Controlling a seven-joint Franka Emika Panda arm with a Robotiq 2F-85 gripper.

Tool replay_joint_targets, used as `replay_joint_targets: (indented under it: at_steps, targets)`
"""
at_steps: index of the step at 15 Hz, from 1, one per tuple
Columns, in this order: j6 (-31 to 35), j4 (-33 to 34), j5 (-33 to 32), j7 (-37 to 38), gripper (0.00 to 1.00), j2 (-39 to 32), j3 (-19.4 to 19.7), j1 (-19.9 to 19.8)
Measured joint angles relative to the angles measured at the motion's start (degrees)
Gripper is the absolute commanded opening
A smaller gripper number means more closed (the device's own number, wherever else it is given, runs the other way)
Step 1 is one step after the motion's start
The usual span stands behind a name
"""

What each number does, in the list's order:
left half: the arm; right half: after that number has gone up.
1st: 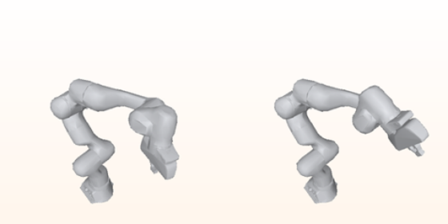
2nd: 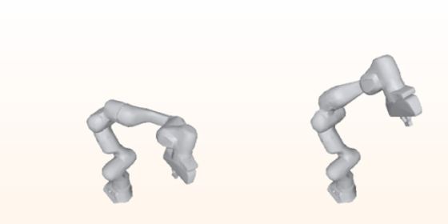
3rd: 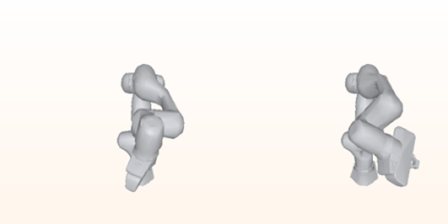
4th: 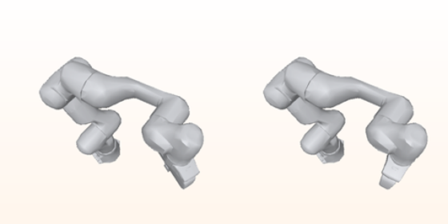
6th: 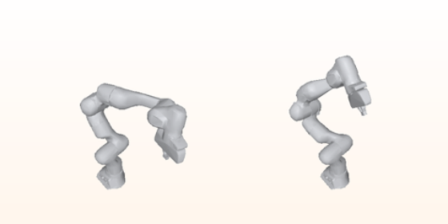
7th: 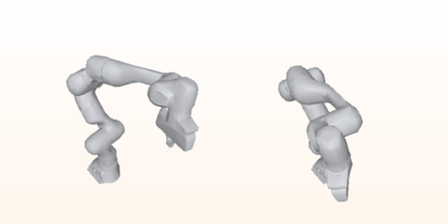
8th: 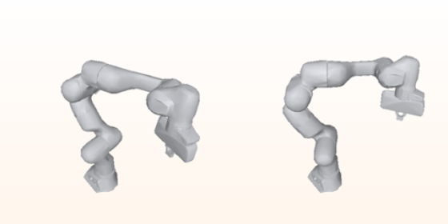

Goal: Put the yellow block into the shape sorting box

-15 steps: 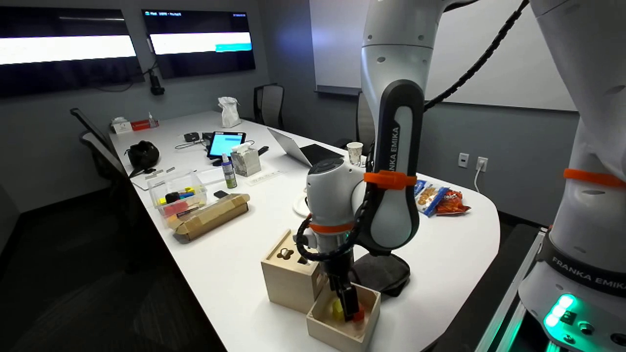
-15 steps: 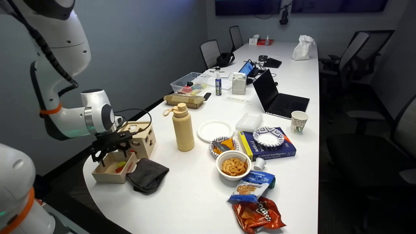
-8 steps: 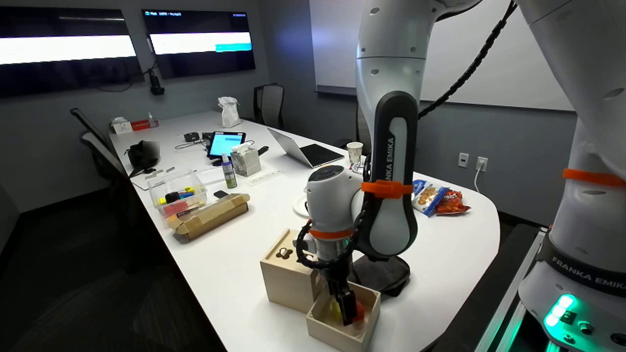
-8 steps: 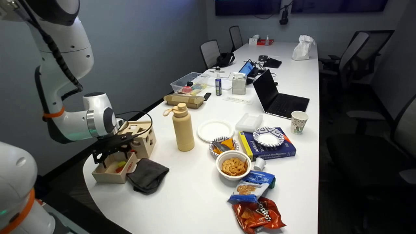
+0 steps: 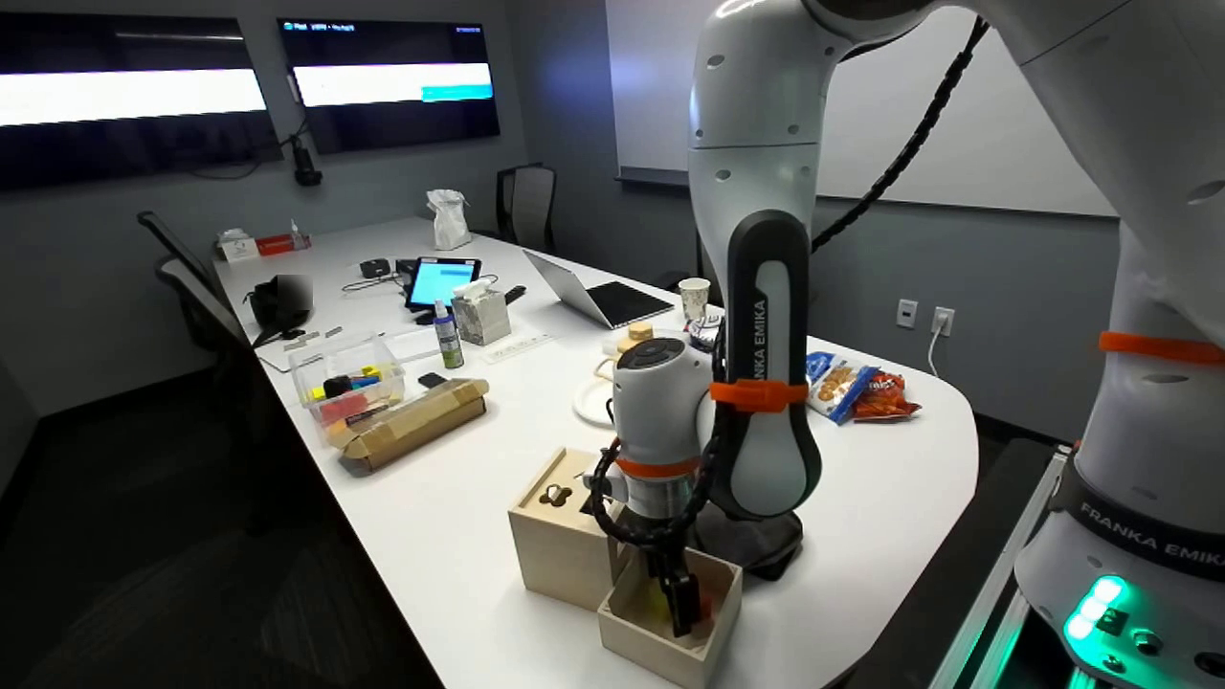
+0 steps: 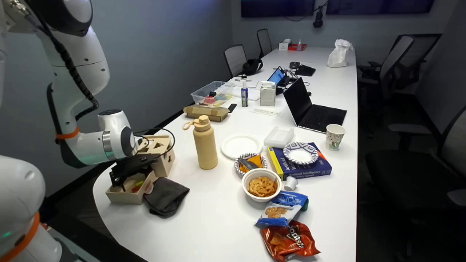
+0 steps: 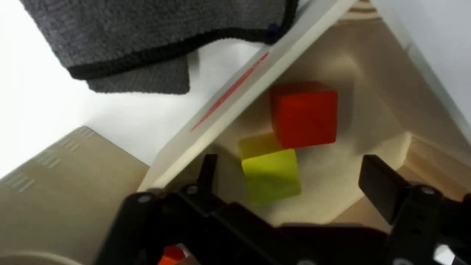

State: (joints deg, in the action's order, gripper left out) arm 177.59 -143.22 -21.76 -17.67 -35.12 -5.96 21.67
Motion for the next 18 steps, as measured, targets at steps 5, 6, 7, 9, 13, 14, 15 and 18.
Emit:
replay_joint_targets:
  at_steps: [5,6,7,9,13,14,15,18]
  targets:
    - [1.4,0.3,0.0,0.2,0.28,0.5,1.4,1.2]
    - [1.6,0.4,0.0,0.2,0.20,0.6,1.8,1.5]
    - [1.7,0.4,0.0,0.3,0.11,0.6,2.3,2.1]
    - [2.0,0.4,0.0,0.7,0.10,0.7,3.6,3.8]
    - [2.0,0.4,0.0,1.2,0.10,0.9,5.4,6.4]
    - [2.0,0.4,0.0,1.3,0.10,0.9,5.6,6.7]
    - [1.9,0.3,0.0,1.4,0.10,1.0,5.8,7.2]
    - [0.1,-0.7,0.0,2.8,0.10,2.4,6.2,8.8]
